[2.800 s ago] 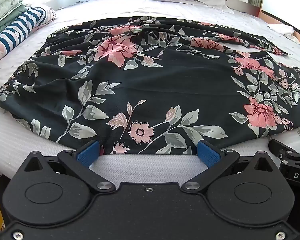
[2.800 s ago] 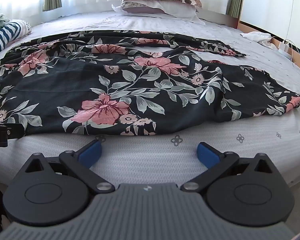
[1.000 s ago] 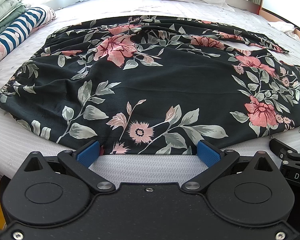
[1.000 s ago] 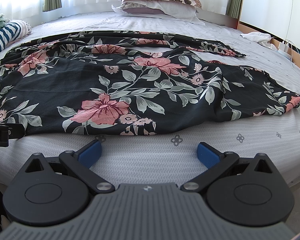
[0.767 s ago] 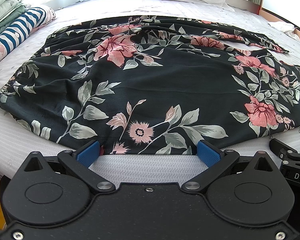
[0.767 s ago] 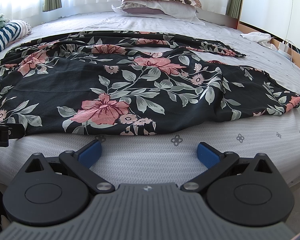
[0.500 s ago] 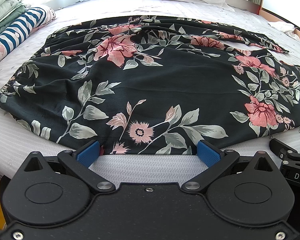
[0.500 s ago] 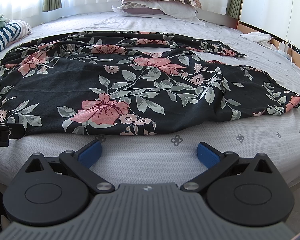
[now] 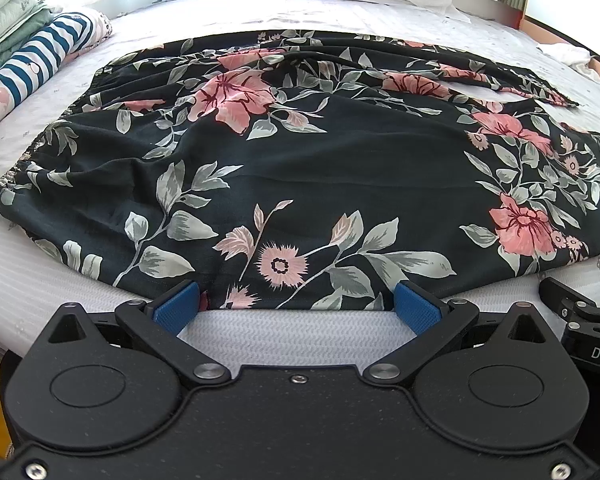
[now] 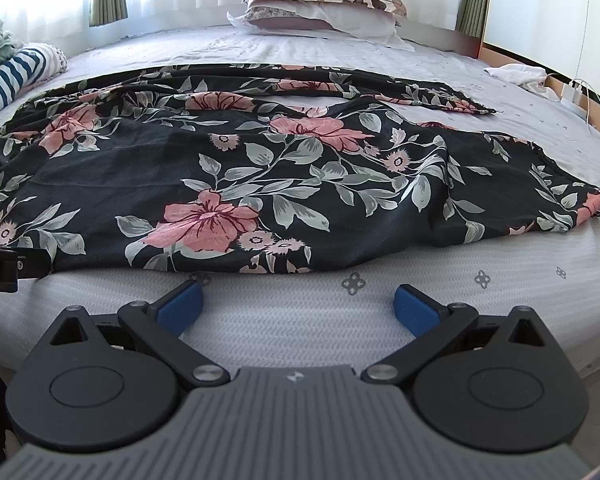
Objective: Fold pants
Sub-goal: 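Grasp the pants waistband with the left tool while the right tool grasps a hem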
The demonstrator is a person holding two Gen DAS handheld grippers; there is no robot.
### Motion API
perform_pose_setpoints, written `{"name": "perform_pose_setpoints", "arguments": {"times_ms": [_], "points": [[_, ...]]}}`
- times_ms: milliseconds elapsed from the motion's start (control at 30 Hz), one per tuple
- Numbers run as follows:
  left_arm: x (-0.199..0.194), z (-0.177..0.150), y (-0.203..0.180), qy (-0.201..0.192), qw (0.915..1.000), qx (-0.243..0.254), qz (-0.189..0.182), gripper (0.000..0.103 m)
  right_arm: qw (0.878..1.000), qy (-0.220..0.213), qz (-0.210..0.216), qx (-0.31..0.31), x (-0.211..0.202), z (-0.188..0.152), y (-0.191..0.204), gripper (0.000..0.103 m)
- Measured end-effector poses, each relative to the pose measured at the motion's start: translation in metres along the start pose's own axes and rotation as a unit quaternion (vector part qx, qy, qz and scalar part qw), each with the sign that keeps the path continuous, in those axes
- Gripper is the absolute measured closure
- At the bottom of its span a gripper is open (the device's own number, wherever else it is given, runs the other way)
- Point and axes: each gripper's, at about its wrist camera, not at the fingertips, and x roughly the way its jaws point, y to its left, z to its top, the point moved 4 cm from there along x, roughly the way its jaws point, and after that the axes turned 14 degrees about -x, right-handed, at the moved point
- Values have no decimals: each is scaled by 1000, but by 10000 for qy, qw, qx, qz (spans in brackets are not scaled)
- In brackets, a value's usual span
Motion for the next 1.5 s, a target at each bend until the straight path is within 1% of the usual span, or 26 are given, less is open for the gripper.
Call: {"name": "perform_pose_setpoints", "arguments": {"times_ms": [200,333,433,533,633,700,767,867,967,1033,1100,1167,1233,1267,1300,1333,1400,1467,1500], "points": [[-1,1,-1,-35,10000,0,51,0,9999,-101,6,16,0,-1,-1,0],[-4,8,1,140,9999,-85,48,0,9998,-93,44,192,-5,4,-9,0],[-12,18,10,156,9993,-333,-5,0,9974,-319,64,645,-12,8,-32,0],[-23,34,24,-108,9987,-503,-17,0,9921,-543,-225,1108,-16,13,-68,0],[-31,55,44,-508,9958,-715,258,0,9840,-587,-664,1545,-13,15,-113,0],[-31,69,62,-725,9910,-993,526,0,9758,-616,-1024,1832,-10,12,-146,2],[-26,80,80,-814,9860,-1208,807,0,9674,-556,-1368,2056,-6,7,-179,4],[-14,92,106,-887,9778,-1346,1340,7,9538,-374,-1815,2365,3,-4,-228,10],[-1,96,128,-929,9686,-1327,1885,11,9412,-129,-2085,2654,14,-17,-272,14],[7,97,139,-905,9627,-1366,2155,13,9328,28,-2247,2816,22,-25,-293,17],[18,98,147,-828,9592,-1467,2273,16,9267,131,-2340,2939,30,-29,-309,20],[25,98,155,-758,9564,-1596,2325,17,9253,160,-2264,3038,39,-32,-321,22],[32,97,160,-683,9551,-1684,2341,18,9245,181,-2105,3172,50,-34,-329,27],[34,96,161,-676,9549,-1715,2328,19,9235,189,-2043,3241,54,-34,-333,33],[36,96,162,-678,9542,-1752,2330,20,9232,200,-2031,3255,59,-34,-335,45],[36,96,162,-697,9535,-1776,2335,21,9250,230,-2038,3198,63,-30,-336,51],[38,97,162,-706,9540,-1727,2347,27,9285,319,-2044,3083,66,-24,-337,89],[39,99,159,-727,9544,-1618,2400,28,9288,330,-2075,3054,64,-19,-338,93],[39,99,158,-738,9543,-1562,2439,28,9296,332,-2170,2961,61,-17,-339,95]]}}
